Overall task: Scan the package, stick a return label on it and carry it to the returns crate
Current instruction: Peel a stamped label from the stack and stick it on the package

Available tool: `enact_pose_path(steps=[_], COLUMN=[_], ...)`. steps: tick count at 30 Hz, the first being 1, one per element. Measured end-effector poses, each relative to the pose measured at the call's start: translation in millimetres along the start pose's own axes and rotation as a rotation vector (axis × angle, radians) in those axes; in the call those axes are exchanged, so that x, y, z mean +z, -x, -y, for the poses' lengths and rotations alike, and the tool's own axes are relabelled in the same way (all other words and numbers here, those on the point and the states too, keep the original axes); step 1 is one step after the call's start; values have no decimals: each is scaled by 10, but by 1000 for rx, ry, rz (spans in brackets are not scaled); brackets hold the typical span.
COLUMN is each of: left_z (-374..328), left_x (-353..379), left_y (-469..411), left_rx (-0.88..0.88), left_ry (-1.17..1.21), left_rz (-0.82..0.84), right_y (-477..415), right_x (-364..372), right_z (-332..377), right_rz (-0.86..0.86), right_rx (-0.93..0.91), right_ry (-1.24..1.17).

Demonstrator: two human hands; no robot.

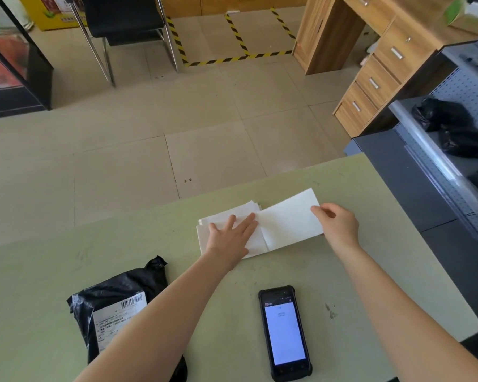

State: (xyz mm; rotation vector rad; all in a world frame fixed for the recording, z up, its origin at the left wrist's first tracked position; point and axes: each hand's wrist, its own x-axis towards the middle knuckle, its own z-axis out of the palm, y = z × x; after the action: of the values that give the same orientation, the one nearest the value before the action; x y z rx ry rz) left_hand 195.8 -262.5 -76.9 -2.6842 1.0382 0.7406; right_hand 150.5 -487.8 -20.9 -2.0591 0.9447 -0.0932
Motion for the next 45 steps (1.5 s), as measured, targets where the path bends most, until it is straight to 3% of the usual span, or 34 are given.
enact_pose_path(steps=[8,29,33,40,45], left_z=[-26,-46,2,-22,-53], left_x=[46,43,9,0,-78], left_y=[-16,-21,-39,-31,-50], left_rx=[-32,-33,-72,-57,-93], left_ry=[-3,-23,-27,-46,184], left_rz=[10,41,51,55,-27], right_y=[-71,95,63,179,307], right_x=[67,185,-135,-515,-443], right_z=[-238,-475,-744,-853,-693], right_rz=[-34,-146,-260,-167,-110], right_rx=[242,400,513,360,252], right_ry=[-88,-306,-391,-418,-370])
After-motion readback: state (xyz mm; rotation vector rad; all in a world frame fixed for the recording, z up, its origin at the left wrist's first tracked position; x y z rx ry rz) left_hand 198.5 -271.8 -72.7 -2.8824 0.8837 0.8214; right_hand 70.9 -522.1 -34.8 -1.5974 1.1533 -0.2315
